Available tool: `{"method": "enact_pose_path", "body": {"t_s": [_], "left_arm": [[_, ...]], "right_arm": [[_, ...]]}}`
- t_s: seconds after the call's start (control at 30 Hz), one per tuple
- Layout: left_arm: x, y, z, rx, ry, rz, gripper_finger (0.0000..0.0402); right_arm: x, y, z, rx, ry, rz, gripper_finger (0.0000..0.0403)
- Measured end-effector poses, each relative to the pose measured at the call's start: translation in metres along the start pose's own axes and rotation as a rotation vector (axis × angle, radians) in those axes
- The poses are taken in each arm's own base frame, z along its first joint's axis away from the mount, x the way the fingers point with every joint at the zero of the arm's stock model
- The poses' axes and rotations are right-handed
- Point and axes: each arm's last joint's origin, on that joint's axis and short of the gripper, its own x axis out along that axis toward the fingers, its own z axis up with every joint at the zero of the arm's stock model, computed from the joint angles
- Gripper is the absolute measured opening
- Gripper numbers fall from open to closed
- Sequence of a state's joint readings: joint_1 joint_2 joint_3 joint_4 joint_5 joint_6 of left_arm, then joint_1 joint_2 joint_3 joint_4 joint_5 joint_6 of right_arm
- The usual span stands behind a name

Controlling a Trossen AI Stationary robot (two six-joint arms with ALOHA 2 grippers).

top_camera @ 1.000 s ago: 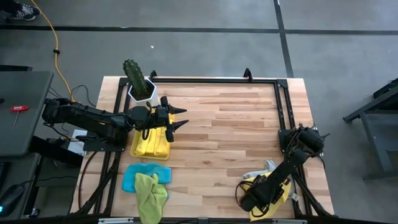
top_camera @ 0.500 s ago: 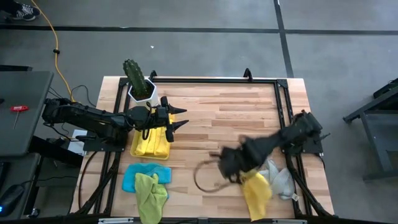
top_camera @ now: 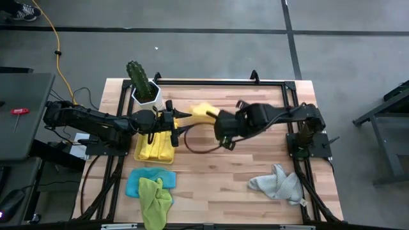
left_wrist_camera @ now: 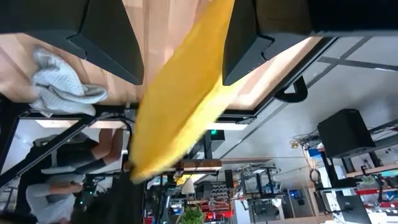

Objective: Fold microfiber towels
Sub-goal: Fold the yellow microfiber towel

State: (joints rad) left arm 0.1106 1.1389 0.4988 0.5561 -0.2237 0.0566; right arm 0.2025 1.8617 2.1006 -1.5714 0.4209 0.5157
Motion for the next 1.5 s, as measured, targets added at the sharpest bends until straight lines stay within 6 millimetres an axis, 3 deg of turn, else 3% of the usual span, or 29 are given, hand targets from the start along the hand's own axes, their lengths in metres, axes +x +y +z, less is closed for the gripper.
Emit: {"method": "enact_pose_path", "body": {"t_s": [0.27,0.4,0.57,0.73,0.87,0.97,1.23,1.33,1.5], "left_arm": [[0.000,0.000,0.000,-0.009,-0.001,0.000,0.0209],[0.000,0.000,0.000,-0.020,0.000,0.001,0.0209],[0.000,-0.001,-0.001,-0.051,0.010,-0.022,0.0209],[0.006,-0.004,-0.009,-0.056,0.046,-0.083,0.0209],[0.026,-0.009,-0.015,-0.074,0.124,-0.083,0.0209],[0.052,-0.016,-0.019,-0.054,0.233,-0.084,0.0209],[0.122,-0.030,-0.055,0.018,0.462,-0.091,0.0209],[0.139,-0.036,-0.072,0.048,0.529,-0.131,0.0209],[0.151,-0.041,-0.091,0.064,0.663,-0.187,0.0209]], "right_arm": [[0.031,0.040,-0.036,-0.150,0.172,0.008,0.0000],[0.063,0.062,-0.066,-0.184,0.257,-0.031,0.0000],[0.102,0.087,-0.108,-0.246,0.380,0.051,0.0000],[0.118,0.095,-0.140,-0.262,0.452,0.033,0.0000],[0.117,0.094,-0.150,-0.228,0.438,0.007,0.0000],[0.106,0.091,-0.149,-0.200,0.374,0.005,0.0000],[0.073,0.076,-0.140,-0.041,0.185,0.055,0.0000],[0.071,0.073,-0.139,0.017,0.157,0.037,0.0000],[0.073,0.074,-0.139,0.120,0.147,0.013,0.0000]]}}
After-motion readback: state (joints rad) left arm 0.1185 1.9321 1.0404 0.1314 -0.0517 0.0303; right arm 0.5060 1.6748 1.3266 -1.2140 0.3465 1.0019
